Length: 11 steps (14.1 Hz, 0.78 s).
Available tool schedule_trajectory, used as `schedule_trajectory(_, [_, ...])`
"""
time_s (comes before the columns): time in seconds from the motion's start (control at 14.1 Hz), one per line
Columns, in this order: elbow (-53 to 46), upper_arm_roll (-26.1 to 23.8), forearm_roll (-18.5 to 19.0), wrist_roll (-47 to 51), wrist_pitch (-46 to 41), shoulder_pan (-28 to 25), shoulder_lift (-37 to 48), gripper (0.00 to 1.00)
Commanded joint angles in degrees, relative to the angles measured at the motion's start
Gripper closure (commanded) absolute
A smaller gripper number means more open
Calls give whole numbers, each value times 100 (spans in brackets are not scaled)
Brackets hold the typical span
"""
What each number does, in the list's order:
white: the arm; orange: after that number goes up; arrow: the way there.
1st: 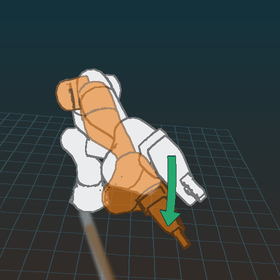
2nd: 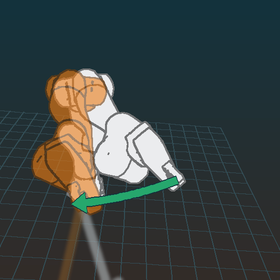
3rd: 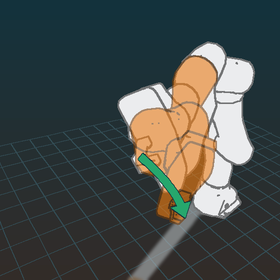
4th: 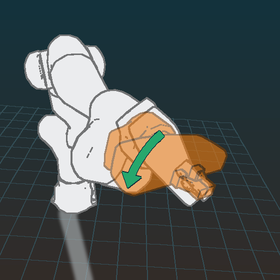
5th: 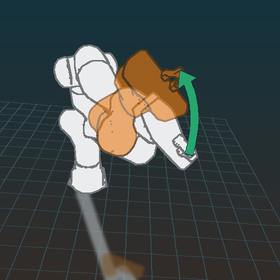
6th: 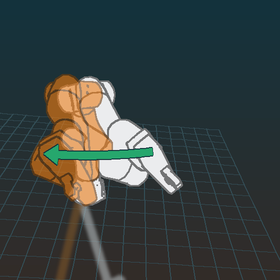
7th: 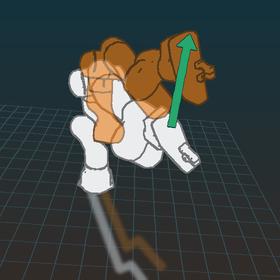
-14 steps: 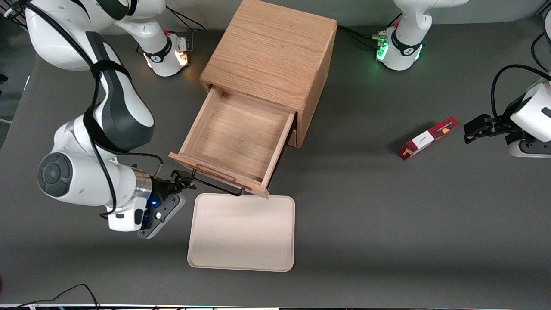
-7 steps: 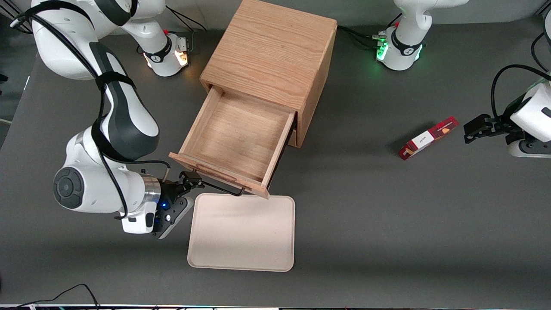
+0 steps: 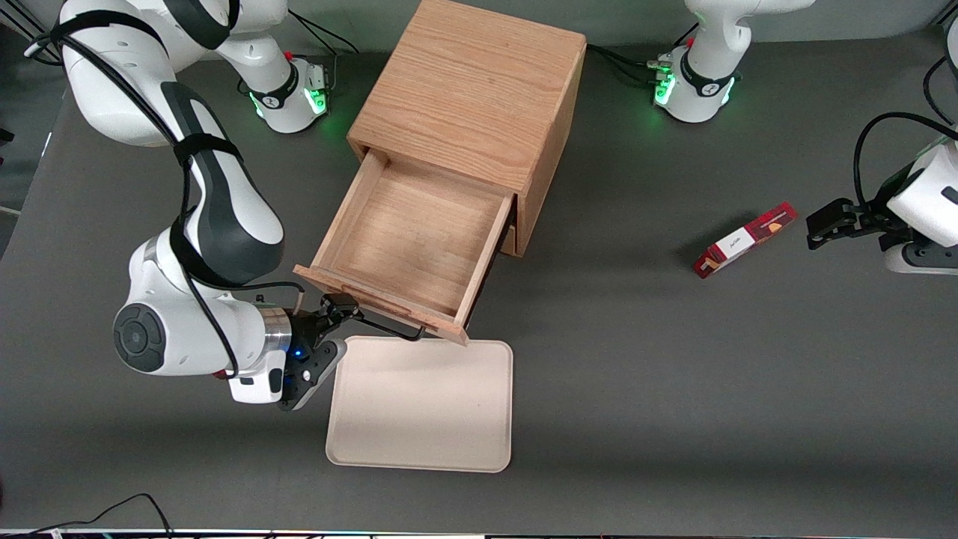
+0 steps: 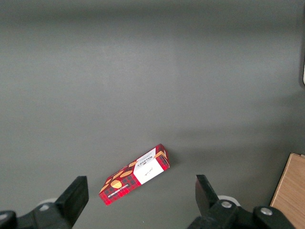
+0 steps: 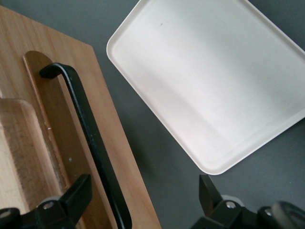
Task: Close top drawer
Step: 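Lower the right gripper against the drawer front beside the black handle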
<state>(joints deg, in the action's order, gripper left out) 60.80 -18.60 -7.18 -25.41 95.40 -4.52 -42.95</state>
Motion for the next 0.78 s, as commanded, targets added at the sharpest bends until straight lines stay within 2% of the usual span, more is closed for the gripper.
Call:
schedule_trajectory(0.0, [-7,-65,-152,-149,-74,57,-37,0])
schedule_trajectory(0.71, [159,-83,-135,-157,-65,4,-231,0])
